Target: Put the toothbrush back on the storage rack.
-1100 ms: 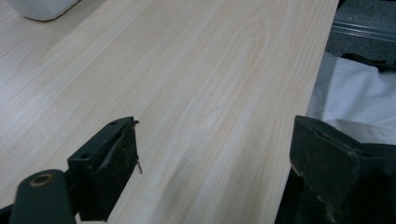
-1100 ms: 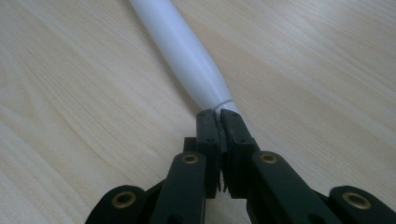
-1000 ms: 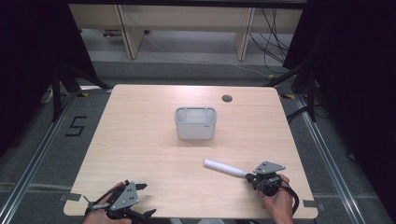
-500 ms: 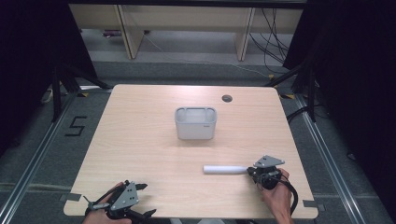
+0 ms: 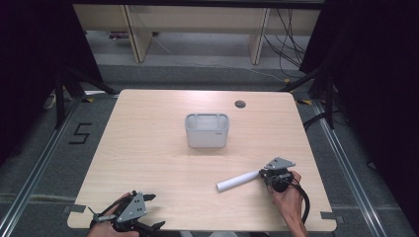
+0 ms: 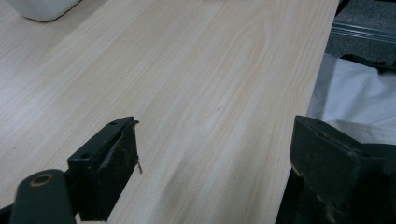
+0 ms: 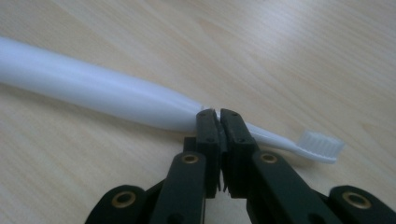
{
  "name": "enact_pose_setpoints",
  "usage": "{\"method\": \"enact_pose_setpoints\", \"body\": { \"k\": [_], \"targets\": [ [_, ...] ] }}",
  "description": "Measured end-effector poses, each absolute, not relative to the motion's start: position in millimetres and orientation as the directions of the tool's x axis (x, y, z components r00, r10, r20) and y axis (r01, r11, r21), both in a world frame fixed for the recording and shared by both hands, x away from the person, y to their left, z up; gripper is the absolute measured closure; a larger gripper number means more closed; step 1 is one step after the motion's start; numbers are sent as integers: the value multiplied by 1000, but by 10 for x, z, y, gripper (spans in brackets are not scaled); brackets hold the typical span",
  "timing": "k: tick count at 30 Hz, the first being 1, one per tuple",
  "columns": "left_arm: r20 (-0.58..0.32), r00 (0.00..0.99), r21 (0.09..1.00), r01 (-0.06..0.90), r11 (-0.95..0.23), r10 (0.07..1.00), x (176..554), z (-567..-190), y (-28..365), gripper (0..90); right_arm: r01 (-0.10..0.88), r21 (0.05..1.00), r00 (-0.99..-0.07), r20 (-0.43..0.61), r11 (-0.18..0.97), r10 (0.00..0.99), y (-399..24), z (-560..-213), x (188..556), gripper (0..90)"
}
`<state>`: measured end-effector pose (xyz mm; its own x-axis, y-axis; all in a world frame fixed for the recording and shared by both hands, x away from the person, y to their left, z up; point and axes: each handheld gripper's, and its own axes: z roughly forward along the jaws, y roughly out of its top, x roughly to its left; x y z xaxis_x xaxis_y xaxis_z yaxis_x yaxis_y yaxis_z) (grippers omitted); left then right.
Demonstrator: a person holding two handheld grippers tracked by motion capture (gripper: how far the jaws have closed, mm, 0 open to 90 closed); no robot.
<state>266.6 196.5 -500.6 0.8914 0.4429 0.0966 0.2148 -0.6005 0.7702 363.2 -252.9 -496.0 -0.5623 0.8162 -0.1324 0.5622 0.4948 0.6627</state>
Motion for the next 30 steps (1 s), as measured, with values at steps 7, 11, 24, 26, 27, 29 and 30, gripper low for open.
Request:
{"method": "enact_pose_setpoints", "body": {
  "k": [7, 11, 24, 26, 27, 29, 30],
  "targets": [
    [113, 885, 775, 206, -598, 452, 2670, -5010, 1966, 147, 553, 650, -569, -162, 521, 806, -2419, -4957, 3760, 867],
    [111, 886, 773, 208, -599, 450, 2666, -5009, 1966, 147, 547, 648, -575, -170, 530, 800, -2369, -4966, 3811, 867],
    [94, 889, 773, 218, -595, 448, 2663, -4999, 1967, 147, 529, 631, -592, -205, 567, 780, -2196, -4975, 3981, 864],
    [90, 884, 779, 224, -586, 458, 2653, -5005, 1963, 147, 534, 630, -591, -199, 564, 782, -2163, -4980, 3996, 863],
    [111, 891, 769, 204, -606, 440, 2663, -4996, 1973, 147, 534, 630, -591, -199, 564, 782, -2163, -4980, 3996, 863],
    [89, 884, 779, 225, -585, 459, 2655, -5004, 1963, 147, 554, 624, -586, -177, 551, 791, -2114, -4979, 4014, 859],
    [105, 884, 781, 210, -588, 456, 2658, -5004, 1963, 147, 532, 628, -594, -200, 567, 779, -2117, -4993, 4030, 859]
  ]
}}
